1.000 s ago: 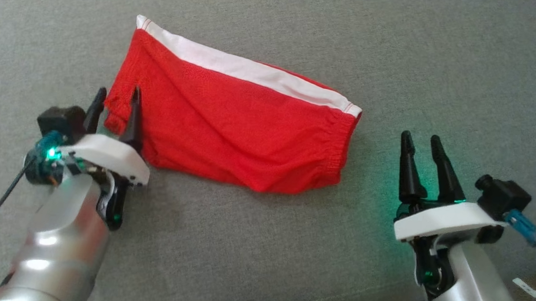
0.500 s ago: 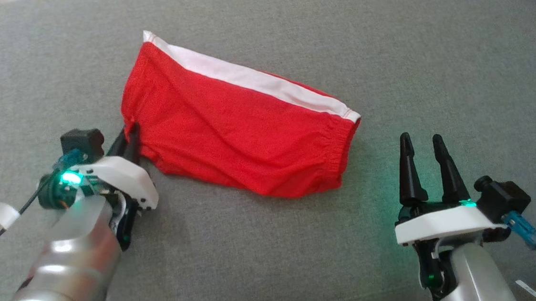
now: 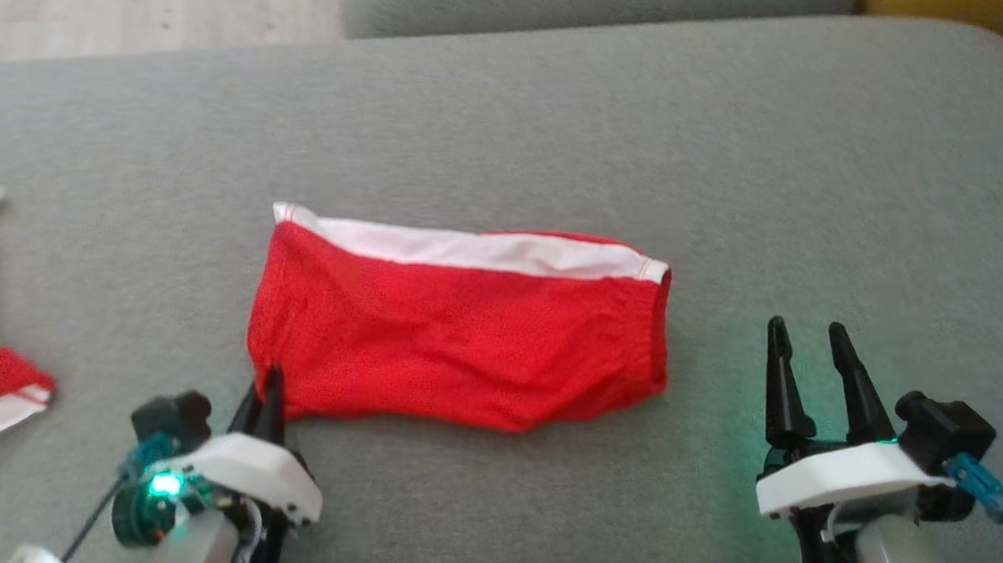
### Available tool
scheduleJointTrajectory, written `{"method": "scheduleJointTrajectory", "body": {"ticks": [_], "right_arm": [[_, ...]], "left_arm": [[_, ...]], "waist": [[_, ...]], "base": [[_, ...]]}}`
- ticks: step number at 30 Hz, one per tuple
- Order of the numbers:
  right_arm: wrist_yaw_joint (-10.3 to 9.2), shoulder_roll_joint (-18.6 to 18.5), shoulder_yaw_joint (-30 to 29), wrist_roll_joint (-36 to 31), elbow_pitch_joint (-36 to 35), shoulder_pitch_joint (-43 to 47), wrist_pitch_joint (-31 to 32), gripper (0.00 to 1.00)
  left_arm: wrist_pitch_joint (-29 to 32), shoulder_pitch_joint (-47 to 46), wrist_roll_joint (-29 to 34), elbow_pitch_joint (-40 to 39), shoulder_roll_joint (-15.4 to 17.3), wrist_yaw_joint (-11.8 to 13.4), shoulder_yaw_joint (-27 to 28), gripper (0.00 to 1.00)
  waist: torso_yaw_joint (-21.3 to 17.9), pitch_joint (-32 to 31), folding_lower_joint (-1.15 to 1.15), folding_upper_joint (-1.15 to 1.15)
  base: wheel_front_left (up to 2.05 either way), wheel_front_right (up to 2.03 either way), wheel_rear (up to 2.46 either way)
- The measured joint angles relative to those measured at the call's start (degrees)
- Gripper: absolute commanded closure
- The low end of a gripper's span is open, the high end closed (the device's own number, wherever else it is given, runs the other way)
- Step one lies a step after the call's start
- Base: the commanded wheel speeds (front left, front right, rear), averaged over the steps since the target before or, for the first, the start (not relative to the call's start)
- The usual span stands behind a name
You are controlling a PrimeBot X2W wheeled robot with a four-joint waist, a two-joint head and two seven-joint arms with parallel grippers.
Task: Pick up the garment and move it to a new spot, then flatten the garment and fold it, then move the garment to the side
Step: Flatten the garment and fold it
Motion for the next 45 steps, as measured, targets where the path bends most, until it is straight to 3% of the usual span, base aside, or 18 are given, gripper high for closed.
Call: {"method": "scheduleJointTrajectory", "body": {"ticks": [6,7,8,15,25,32,33,36,37,45], "right_arm": [[0.00,0.2,1.9,-0.3,0.2,0.0,0.0,0.00],[0.00,0.2,2.5,-0.3,0.1,0.0,0.0,0.00],[0.01,0.2,3.3,-0.3,0.0,-0.1,0.0,0.00],[0.01,0.5,7.5,-0.2,0.2,-1.5,0.0,0.00],[0.01,0.8,7.1,-2.7,14.4,-4.4,0.0,0.00],[0.01,0.9,8.7,1.4,19.8,-6.3,-0.1,0.00],[0.01,0.9,9.3,2.7,19.8,-6.4,-0.1,0.16],[0.00,0.9,10.8,6.0,20.2,-6.6,-0.3,0.94],[0.00,0.9,11.1,6.7,20.4,-6.7,-0.3,1.00],[0.01,1.1,8.2,11.5,19.0,-6.4,-0.2,1.00]], "left_arm": [[0.0,4.9,2.2,-3.8,-0.6,0.7,2.1,1.00],[0.0,5.6,3.0,-4.8,-0.6,0.8,2.4,0.67],[0.0,6.3,3.9,-5.8,-0.6,1.2,2.8,0.00],[0.0,9.6,6.0,-12.7,-0.6,1.7,3.5,0.00],[0.0,11.8,6.0,-18.8,-0.6,2.7,-0.3,0.00],[0.0,11.8,6.5,-20.0,-0.6,2.9,-0.3,0.00],[0.0,11.8,6.5,-20.1,-0.6,2.9,-0.3,0.00],[0.0,11.9,6.6,-20.2,-0.6,2.9,-0.3,0.00],[0.0,12.0,6.6,-20.3,-0.6,2.9,-0.3,0.00],[0.0,12.7,7.6,-21.0,-0.6,2.8,-0.1,0.00]], "waist": [[3.9,-1.9,0.00,0.00],[4.5,-2.0,0.00,0.00],[4.9,-2.2,0.00,0.00],[7.2,-2.0,0.00,0.00],[12.6,-0.3,0.01,0.00],[14.4,1.2,0.01,0.00],[14.4,1.2,0.01,0.00],[14.0,1.2,0.01,0.00],[13.9,1.2,0.01,0.00],[12.3,0.9,0.01,0.00]], "base": [[0.00,0.00,0.00],[0.00,0.00,0.00],[0.00,0.00,0.00],[0.00,0.00,0.00],[0.00,0.00,0.00],[0.00,0.00,0.00],[0.00,0.00,0.00],[0.00,0.00,0.00],[0.00,0.00,0.00],[0.00,0.00,0.00]]}}
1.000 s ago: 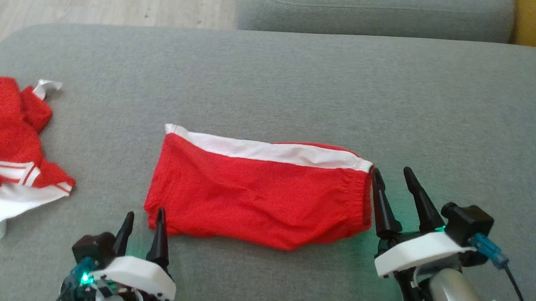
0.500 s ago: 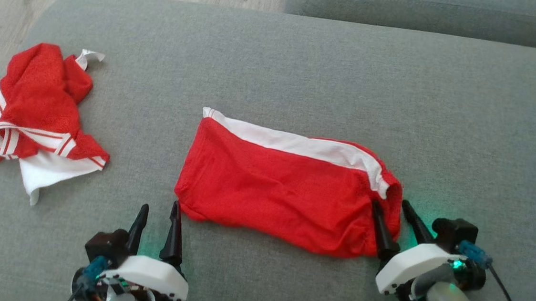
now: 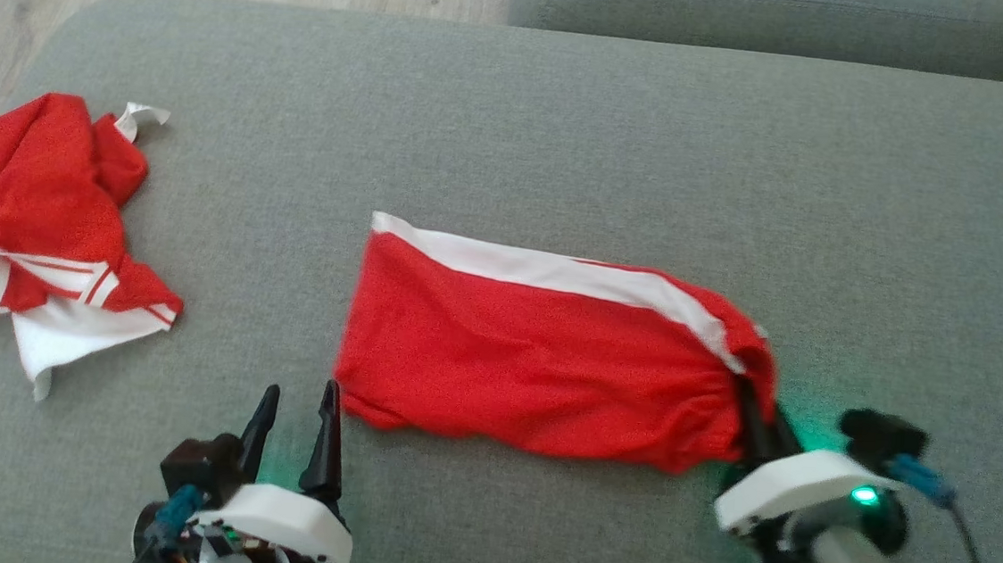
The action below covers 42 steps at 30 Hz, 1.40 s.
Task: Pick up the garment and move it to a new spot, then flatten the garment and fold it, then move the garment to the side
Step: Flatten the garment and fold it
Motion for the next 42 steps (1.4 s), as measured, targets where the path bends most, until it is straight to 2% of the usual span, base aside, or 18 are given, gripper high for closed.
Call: {"method": "scheduleJointTrajectory", "body": {"ticks": [3,8,12,16,19,20,23,26,27,28,29,35,40,42], "right_arm": [[0.00,-2.5,-3.2,1.8,-0.3,0.2,0.0,1.00],[-0.01,-9.6,-8.8,2.4,-0.1,-0.4,0.2,1.00],[-0.01,-11.6,-10.3,2.4,-0.3,-2.7,0.2,1.00],[-0.01,-10.7,-5.4,3.6,-2.2,-3.6,0.3,1.00],[0.00,-7.4,-0.1,8.1,-4.7,-3.4,3.0,1.00],[0.00,-7.4,-0.1,8.1,-4.7,-3.4,3.0,1.00],[0.00,-4.5,6.0,12.9,-7.5,-3.1,6.9,1.00],[-0.01,-3.0,8.7,15.5,-7.8,-3.1,7.8,1.00],[0.00,-2.6,9.4,15.7,-7.3,-3.2,7.8,0.97],[-0.01,-2.3,10.0,15.7,-6.6,-3.2,7.8,0.30],[-0.01,-2.0,10.4,15.6,-5.4,-3.4,7.8,0.00],[-0.01,-1.0,15.6,15.3,-2.9,-5.9,4.4,0.00],[0.00,-1.1,20.3,15.4,-5.8,-6.2,1.2,0.00],[0.00,-2.1,20.2,14.6,-7.0,-6.0,0.7,0.00]], "left_arm": [[0.0,0.0,0.5,-0.1,0.0,-0.3,0.1,0.00],[0.0,0.7,0.4,0.1,0.0,-0.4,0.2,0.00],[0.0,2.5,0.4,1.0,0.0,-0.8,0.0,0.00],[0.0,3.7,0.4,1.5,0.0,-0.8,-0.3,0.00],[0.0,3.7,0.0,1.8,0.0,-0.8,-0.4,0.00],[0.0,3.7,0.0,1.8,0.0,-0.8,-0.4,0.00],[0.0,3.7,-0.3,1.7,0.0,-0.8,-0.8,0.00],[0.0,3.9,-0.3,1.7,0.1,-0.7,-1.6,0.00],[0.0,3.9,-0.3,1.5,0.1,-0.7,-1.9,0.00],[0.0,4.0,-0.3,0.9,0.1,-0.7,-2.0,0.00],[0.0,4.1,-0.2,0.4,0.1,-0.7,-2.0,0.00],[0.0,4.5,-0.1,0.1,0.1,-0.5,-1.6,0.00],[0.0,4.6,1.7,-1.6,0.1,-0.2,1.3,0.00],[0.0,4.8,2.4,-2.7,0.1,-0.2,2.0,0.00]], "waist": [[-0.6,-0.5,0.00,0.00],[-1.5,-1.7,0.00,0.00],[-2.0,-2.7,0.00,0.00],[-2.1,-3.9,0.00,0.00],[-2.0,-4.6,-0.01,0.00],[-2.0,-4.6,-0.01,0.00],[-0.8,-5.1,-0.01,0.00],[0.6,-5.1,-0.01,0.00],[1.1,-5.1,0.00,0.00],[1.8,-5.0,-0.01,0.00],[2.4,-4.9,-0.01,0.00],[5.3,-4.3,0.00,0.00],[3.3,-4.9,0.00,0.00],[2.2,-5.2,0.00,0.00]], "base": [[0.00,0.00,0.00],[0.00,0.00,0.00],[0.00,0.00,0.00],[0.00,0.00,0.00],[0.00,0.00,0.00],[0.00,0.00,0.00],[0.00,0.00,0.00],[0.00,0.00,0.00],[0.00,0.00,0.00],[0.00,0.00,0.00],[0.00,0.00,0.00],[0.00,0.00,0.00],[0.00,0.00,0.00],[0.00,0.00,0.00]]}}
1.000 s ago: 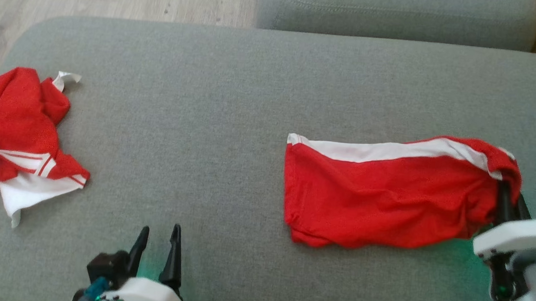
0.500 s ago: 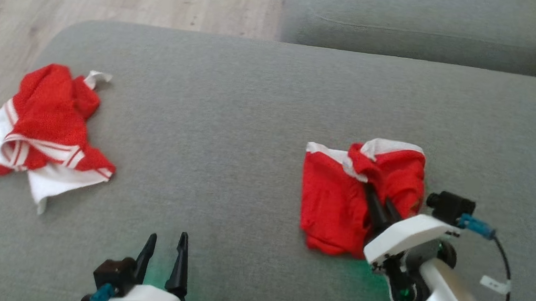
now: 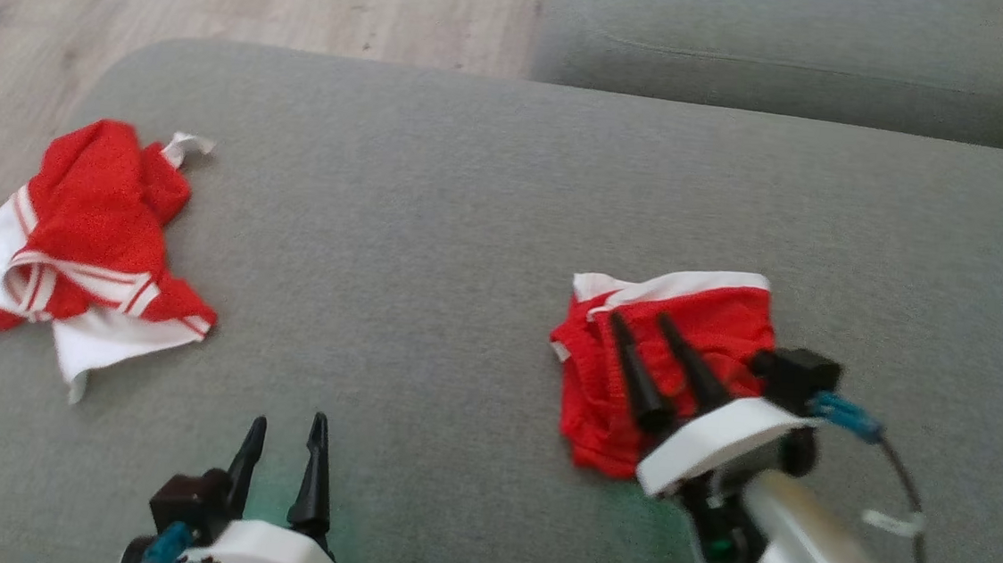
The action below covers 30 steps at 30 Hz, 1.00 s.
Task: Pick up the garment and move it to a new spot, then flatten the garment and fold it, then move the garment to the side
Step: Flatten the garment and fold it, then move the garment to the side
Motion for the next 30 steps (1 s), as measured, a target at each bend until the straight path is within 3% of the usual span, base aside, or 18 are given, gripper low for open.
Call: {"method": "scheduleJointTrajectory", "body": {"ticks": [5,11,20,30], "right_arm": [[0.00,-2.8,-14.2,-11.5,-5.2,3.8,-0.2,0.00],[-0.01,-0.3,-27.1,-26.1,-10.2,12.8,-0.3,0.00],[-0.01,2.3,-33.3,-34.2,-12.9,19.2,-0.3,0.00],[-0.01,2.8,-30.9,-33.8,-13.0,21.7,-0.3,0.00]], "left_arm": [[0.0,0.8,3.1,-2.9,0.0,0.0,1.5,0.00],[0.0,2.5,6.7,-5.4,0.0,0.3,2.8,0.00],[0.0,8.6,9.1,-10.4,0.1,1.9,4.9,0.00],[0.0,10.6,8.4,-11.2,0.1,3.0,3.5,0.00]], "waist": [[-3.1,-0.8,0.00,0.00],[-5.9,-1.8,0.00,0.00],[-8.5,-4.0,0.00,0.00],[-8.8,-4.5,0.00,0.00]], "base": [[0.00,0.00,0.00],[0.00,0.00,0.00],[0.00,0.00,0.00],[0.00,0.00,0.00]]}}
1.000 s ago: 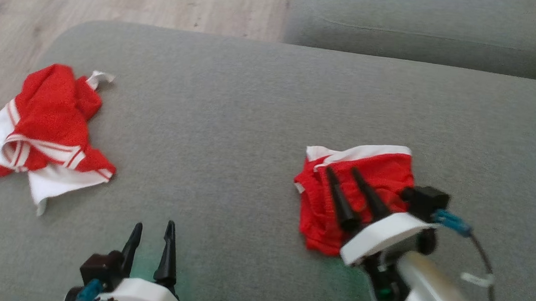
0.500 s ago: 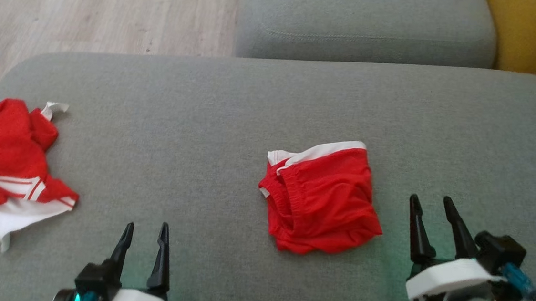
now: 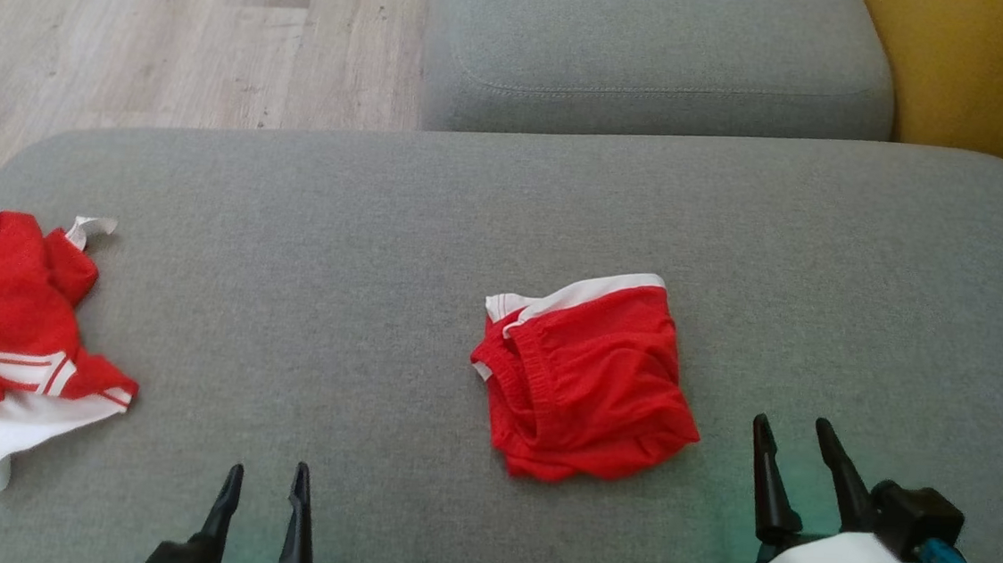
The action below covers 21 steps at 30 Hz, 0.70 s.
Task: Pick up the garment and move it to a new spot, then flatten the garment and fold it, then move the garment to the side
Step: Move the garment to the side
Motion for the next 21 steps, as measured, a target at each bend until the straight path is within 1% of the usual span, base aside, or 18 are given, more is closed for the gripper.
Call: {"method": "scheduleJointTrajectory", "body": {"ticks": [6,10,13,17,21], "right_arm": [[0.01,0.0,1.4,-1.0,2.9,-0.3,0.0,0.00],[0.00,0.0,3.1,-4.7,7.1,-2.4,0.0,0.00],[0.00,0.0,4.2,-6.0,9.1,-4.9,0.0,0.00],[0.00,0.0,4.3,-6.7,11.1,-7.1,0.0,0.00],[0.00,0.0,4.5,-7.2,13.0,-7.4,0.0,0.00]], "left_arm": [[0.0,-0.3,0.0,0.0,0.0,0.0,-0.2,0.00],[0.0,-0.3,-0.4,0.1,0.0,0.0,-0.3,0.00],[0.0,-0.4,-0.4,0.3,0.0,-0.1,-0.5,0.00],[0.0,-0.5,-0.5,0.6,0.0,-0.1,-0.8,0.00],[0.0,-0.7,-1.3,0.9,0.0,-0.1,-0.8,0.00]], "waist": [[1.0,0.6,0.00,0.00],[2.0,1.4,0.01,0.00],[2.9,2.0,0.01,0.00],[4.2,2.8,0.01,0.00],[5.3,3.4,0.01,0.00]], "base": [[0.00,0.00,0.00],[0.00,0.00,0.00],[0.00,0.00,0.00],[0.00,0.00,0.00],[0.00,0.00,0.00]]}}
